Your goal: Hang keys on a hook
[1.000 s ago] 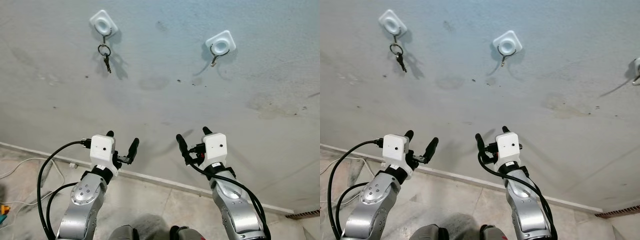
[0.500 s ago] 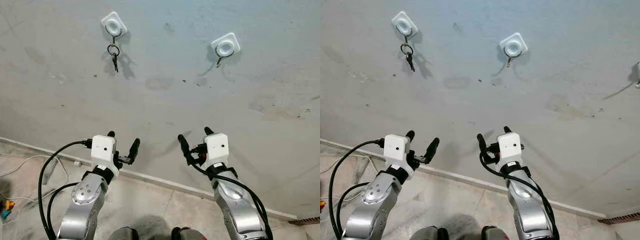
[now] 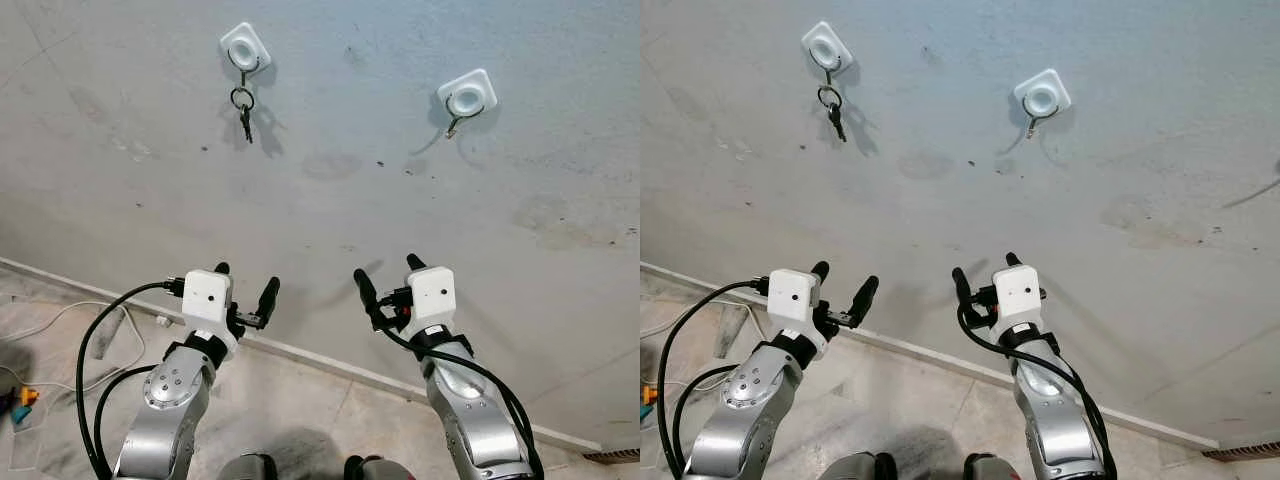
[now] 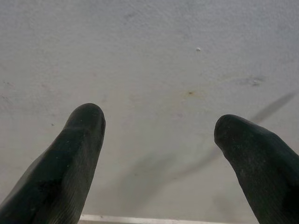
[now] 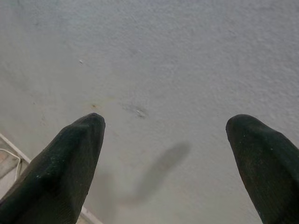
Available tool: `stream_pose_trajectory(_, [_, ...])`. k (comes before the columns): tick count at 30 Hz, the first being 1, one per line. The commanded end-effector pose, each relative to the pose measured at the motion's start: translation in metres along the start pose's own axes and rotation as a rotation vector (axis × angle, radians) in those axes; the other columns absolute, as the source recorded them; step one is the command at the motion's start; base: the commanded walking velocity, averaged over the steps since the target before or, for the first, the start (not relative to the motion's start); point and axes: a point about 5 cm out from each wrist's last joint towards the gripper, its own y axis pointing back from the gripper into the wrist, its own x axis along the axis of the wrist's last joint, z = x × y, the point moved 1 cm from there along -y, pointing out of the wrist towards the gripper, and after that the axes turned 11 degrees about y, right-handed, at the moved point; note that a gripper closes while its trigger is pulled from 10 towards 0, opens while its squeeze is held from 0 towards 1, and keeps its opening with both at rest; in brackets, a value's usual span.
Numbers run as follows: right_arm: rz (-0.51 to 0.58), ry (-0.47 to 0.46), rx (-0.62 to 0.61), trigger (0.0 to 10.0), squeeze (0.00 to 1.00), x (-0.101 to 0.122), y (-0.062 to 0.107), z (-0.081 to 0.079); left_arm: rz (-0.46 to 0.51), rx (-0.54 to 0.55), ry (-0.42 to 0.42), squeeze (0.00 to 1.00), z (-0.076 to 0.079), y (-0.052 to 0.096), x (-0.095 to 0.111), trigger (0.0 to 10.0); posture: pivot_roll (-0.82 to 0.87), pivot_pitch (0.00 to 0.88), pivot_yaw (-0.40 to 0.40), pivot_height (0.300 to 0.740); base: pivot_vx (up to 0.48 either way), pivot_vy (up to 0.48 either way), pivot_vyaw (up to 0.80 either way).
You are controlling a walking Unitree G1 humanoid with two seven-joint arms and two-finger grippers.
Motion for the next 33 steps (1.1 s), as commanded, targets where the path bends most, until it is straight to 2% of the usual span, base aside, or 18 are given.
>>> stream_pose_trajectory(1, [0.016, -0.004, 0.002, 10.0, 0.0, 0.0036, 0.0003, -0.0002, -0.015, 0.0, -0.009, 0.0, 0.0007, 0.0014, -0.002, 10.0, -0.04, 0.172, 0.022, 0.74, -0.292, 0.0, 0.0])
stream_pose_trajectory(19, [0.017, -0.003, 0.005, 10.0, 0.0, 0.0036, -0.0009, -0.0004, -0.014, 0.016, 0.022, 0.0, -0.002, 0.0002, -0.0012, 10.0, -0.03, 0.171, 0.021, 0.74, -0.032, 0.0, 0.0])
stream_pose_trajectory(33, [0.023, -0.002, 0.008, 10.0, 0.0, 0.0044, -0.002, -0.001, -0.019, 0.019, 0.028, 0.0, -0.0038, 0.0, -0.0013, 10.0, -0.03, 0.168, 0.02, 0.74, 0.0, 0.462, 0.0])
